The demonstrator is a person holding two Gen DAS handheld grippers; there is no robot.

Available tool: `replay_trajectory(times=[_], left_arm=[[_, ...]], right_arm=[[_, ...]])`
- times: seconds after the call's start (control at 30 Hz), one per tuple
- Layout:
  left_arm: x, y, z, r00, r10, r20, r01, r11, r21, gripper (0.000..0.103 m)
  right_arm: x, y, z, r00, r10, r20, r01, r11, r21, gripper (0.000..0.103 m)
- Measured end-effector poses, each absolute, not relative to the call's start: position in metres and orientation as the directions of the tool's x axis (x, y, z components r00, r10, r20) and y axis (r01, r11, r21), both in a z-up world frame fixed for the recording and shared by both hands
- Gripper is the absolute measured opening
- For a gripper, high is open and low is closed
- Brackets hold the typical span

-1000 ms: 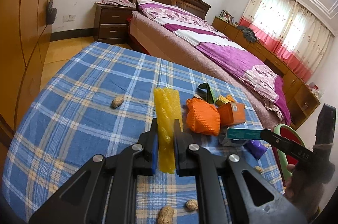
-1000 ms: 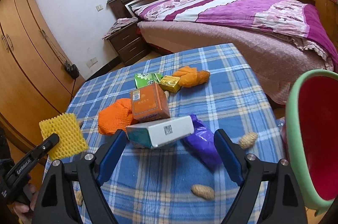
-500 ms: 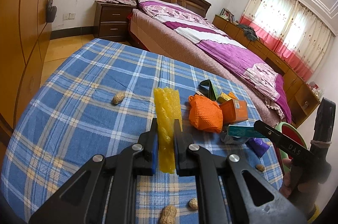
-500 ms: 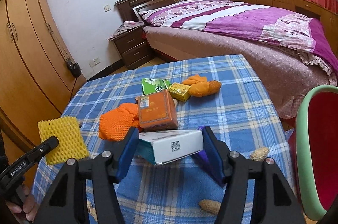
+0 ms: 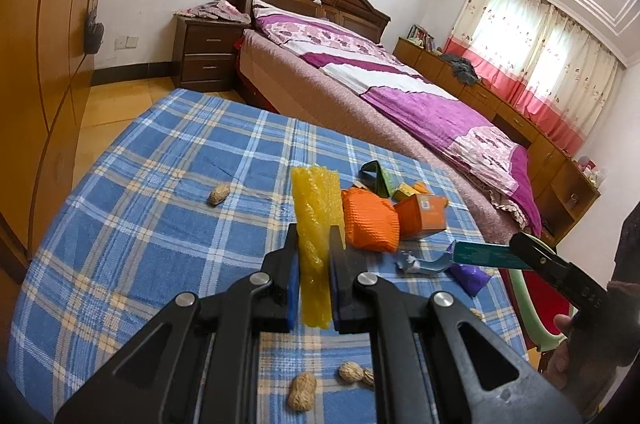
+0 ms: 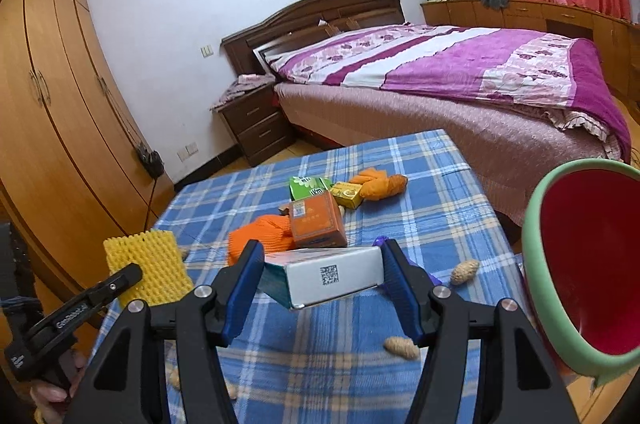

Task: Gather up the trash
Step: 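Grasp the white QR-code box with the right tool while the left holds the net, then carry the white box and foam net in both tools to the red bucket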

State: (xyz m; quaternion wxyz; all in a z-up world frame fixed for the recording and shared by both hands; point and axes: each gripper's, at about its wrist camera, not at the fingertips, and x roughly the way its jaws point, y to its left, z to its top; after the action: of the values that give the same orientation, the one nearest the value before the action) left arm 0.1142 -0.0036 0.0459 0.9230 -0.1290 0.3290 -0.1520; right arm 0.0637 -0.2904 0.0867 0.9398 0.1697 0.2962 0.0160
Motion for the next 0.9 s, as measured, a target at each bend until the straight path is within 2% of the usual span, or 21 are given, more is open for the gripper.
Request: replay_trajectory(times=[0.9], left_arm=[[0.047, -0.035, 0.101, 0.745, -0.452, -0.491, 0.332, 0.889, -0.314, 0.011]], right_arm=[[-0.043, -0.324, 0.131, 0.901, 0.031, -0.432, 0.153, 0.910, 0.385, 0.063]])
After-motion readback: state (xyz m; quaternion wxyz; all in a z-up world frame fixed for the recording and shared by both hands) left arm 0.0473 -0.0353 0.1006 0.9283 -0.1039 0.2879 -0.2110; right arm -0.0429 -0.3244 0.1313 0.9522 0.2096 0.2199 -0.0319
